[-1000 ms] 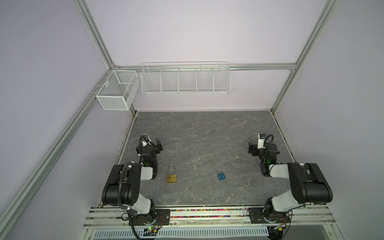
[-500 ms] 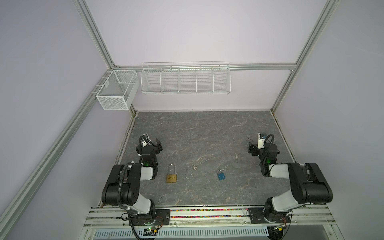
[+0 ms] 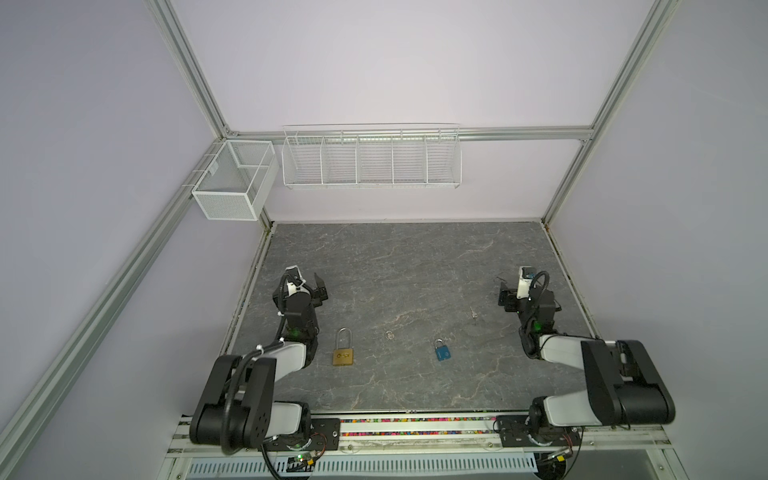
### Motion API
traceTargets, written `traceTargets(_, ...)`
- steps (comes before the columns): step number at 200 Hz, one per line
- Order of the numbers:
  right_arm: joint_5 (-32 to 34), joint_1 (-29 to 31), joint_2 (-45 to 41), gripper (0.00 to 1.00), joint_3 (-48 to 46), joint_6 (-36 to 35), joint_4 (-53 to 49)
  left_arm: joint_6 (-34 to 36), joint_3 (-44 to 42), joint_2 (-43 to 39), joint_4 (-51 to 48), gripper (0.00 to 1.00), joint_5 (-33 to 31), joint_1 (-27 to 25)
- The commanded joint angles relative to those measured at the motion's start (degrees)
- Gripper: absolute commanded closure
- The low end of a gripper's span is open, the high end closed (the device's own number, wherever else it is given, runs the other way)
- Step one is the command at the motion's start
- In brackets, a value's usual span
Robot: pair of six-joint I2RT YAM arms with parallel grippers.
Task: Unlock with the key
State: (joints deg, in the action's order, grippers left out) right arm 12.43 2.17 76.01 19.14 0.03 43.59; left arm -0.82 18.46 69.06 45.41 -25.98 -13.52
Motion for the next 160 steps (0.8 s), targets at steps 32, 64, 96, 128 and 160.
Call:
traceTargets(32, 13.43, 6.12, -14.16, 0.12, 12.13, 10.41, -49.3, -23.84, 28.82, -13.78, -55.61, 0.11, 33.87, -4.14)
traceTargets(64, -8.41, 7.85, -11.33, 0.12, 21.79, 14.7, -66.27, -26.14, 38.76, -3.95, -67.94, 0.17, 64.97, -5.29)
traceTargets(96, -5.22, 16.7, -10.2, 0.07, 21.52, 19.3, -71.59, -27.11, 31.69, -10.76, -71.9, 0.2, 51.36, -15.48)
traceTargets(128, -5.4, 19.19, -6.98, 0.17, 20.48, 23.35, -67.78, -37.04, 19.73, -18.37, -59.66, 0.24, 45.18, -23.47)
traceTargets(160, -5.49, 19.21, 1.14, 0.35, 22.62, 25.63, -63.74, -41.06, 14.11, -20.83, -52.95, 0.28, 43.27, -25.33)
